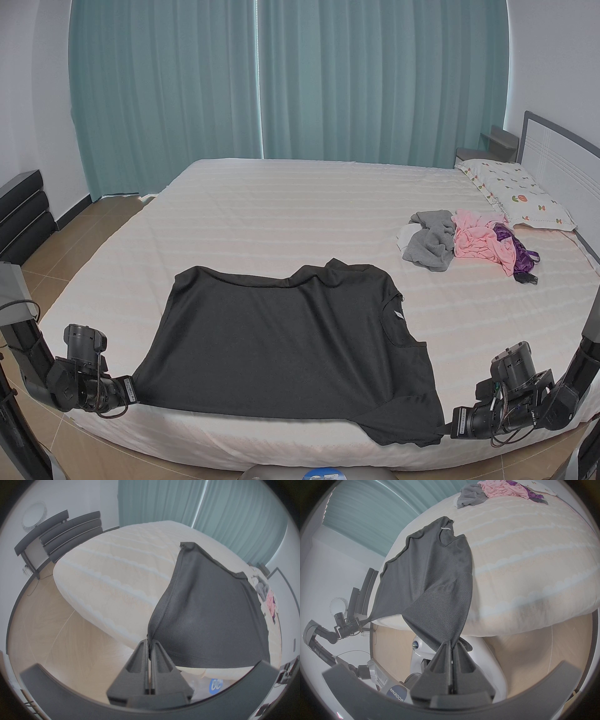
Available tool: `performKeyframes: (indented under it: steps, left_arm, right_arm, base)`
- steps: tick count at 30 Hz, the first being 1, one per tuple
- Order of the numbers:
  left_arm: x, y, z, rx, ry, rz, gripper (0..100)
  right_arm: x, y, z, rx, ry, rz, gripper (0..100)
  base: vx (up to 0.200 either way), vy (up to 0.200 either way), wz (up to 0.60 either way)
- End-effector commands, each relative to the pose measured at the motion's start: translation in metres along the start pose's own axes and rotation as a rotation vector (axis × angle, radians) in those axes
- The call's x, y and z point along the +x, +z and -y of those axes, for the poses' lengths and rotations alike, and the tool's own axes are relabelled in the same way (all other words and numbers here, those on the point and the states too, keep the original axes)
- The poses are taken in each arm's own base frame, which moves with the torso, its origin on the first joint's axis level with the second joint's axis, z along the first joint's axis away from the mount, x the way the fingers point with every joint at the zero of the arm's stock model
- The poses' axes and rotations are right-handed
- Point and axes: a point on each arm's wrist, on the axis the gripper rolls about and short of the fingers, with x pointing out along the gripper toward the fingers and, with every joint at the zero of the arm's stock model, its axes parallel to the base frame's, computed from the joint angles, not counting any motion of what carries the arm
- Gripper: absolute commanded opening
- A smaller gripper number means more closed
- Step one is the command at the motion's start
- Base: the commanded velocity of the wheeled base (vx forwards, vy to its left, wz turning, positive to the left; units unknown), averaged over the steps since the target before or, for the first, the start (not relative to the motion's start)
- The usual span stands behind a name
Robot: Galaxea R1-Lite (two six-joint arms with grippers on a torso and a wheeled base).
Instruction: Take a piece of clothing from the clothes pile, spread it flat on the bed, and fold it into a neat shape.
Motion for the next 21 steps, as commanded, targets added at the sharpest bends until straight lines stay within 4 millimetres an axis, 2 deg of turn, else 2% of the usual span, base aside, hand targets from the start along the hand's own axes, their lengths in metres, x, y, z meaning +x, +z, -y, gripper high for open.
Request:
performKeyframes:
  steps: [1,8,9,10,16,17,21]
  left_arm:
    - [0.001,-0.004,-0.001,0.013,0.007,-0.026,0]
    - [0.004,-0.005,0.0,0.011,-0.004,-0.035,0]
    - [0.005,-0.005,0.001,0.012,-0.005,-0.037,0]
    - [0.004,-0.006,0.001,0.015,-0.006,-0.04,100]
    - [0.004,-0.007,0.003,0.021,-0.014,-0.043,100]
    - [0.003,-0.006,0.004,0.02,-0.018,-0.032,100]
    - [-0.001,0.001,0.003,0.007,-0.028,0.009,100]
  right_arm:
    - [0.006,0.001,0.001,0.001,-0.009,-0.011,0]
    - [0.025,0.003,0.004,-0.001,-0.042,-0.06,0]
    - [0.025,0.005,0.003,-0.006,-0.039,-0.055,100]
    - [0.025,0.005,0.003,-0.007,-0.037,-0.052,100]
    - [0.021,0.017,-0.001,0.004,-0.003,0.014,100]
    - [0.016,0.026,-0.001,0.014,0.017,0.068,100]
    - [0.007,0.04,-0.004,0.017,0.054,0.157,100]
  base:
    - [0.0,0.0,0.0]
    - [0.0,0.0,0.0]
    - [0.0,0.0,0.0]
    - [0.0,0.0,0.0]
    - [0.0,0.0,0.0]
    - [0.0,0.0,0.0]
    - [0.0,0.0,0.0]
